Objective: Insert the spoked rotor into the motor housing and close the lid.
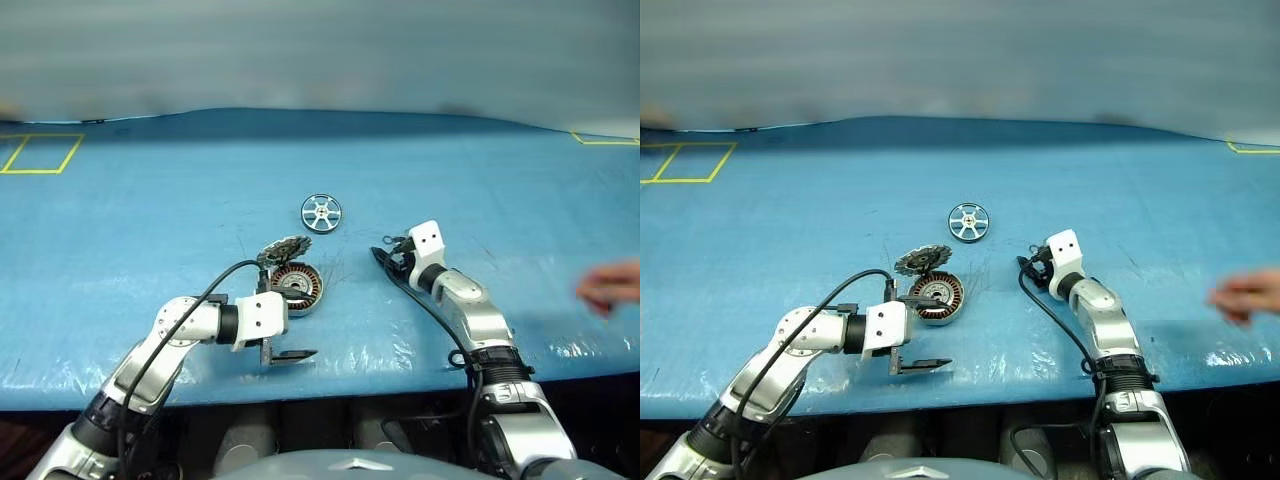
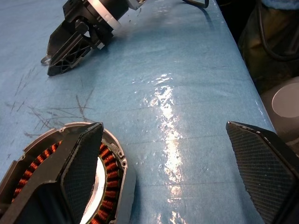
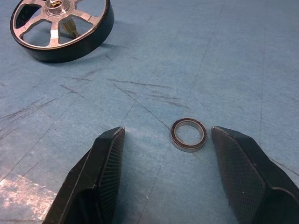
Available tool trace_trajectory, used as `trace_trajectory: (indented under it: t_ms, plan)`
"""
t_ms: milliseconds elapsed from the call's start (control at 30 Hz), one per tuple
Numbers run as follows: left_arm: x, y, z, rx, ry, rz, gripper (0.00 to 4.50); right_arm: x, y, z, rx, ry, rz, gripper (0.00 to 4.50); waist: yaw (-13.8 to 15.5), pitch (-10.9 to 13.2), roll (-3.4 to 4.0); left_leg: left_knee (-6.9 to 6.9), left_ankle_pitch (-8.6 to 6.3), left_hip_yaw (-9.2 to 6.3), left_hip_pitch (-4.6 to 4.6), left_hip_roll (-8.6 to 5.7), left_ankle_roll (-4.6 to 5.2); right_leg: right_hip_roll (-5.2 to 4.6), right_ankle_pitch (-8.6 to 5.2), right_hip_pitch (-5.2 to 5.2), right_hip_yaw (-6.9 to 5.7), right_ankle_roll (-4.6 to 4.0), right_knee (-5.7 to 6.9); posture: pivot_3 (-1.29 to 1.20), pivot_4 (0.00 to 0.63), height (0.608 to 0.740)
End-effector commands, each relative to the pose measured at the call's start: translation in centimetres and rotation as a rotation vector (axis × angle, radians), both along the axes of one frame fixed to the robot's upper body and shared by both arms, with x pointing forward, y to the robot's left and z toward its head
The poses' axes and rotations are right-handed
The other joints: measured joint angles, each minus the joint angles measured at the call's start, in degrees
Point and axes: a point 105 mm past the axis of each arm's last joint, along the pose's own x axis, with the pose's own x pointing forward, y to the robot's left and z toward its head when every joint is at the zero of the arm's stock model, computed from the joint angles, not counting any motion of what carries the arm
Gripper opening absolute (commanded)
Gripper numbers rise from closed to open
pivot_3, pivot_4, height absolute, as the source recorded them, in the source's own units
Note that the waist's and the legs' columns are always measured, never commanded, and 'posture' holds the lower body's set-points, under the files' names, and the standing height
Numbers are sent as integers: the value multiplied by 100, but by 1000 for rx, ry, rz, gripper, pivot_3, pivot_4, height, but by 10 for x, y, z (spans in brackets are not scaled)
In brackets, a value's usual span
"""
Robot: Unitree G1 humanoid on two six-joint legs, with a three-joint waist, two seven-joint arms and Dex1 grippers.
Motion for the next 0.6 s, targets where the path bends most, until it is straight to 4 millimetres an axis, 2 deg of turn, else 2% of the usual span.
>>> trace_trajectory:
  t_ms: [33,600]
  plan:
    - [0,3,10,-32,-56,27,4470,1,-2,-9,6,27,-29,3111,0,0,0,0,0,0,0,0,0,-1,0,0,0,0,0,0,150,740]
    - [0,6,6,-63,-67,73,4470,-2,-6,-14,13,48,-46,3111,2,-1,0,-10,0,0,1,-2,0,-47,1,-2,-16,-9,-12,0,150,740]
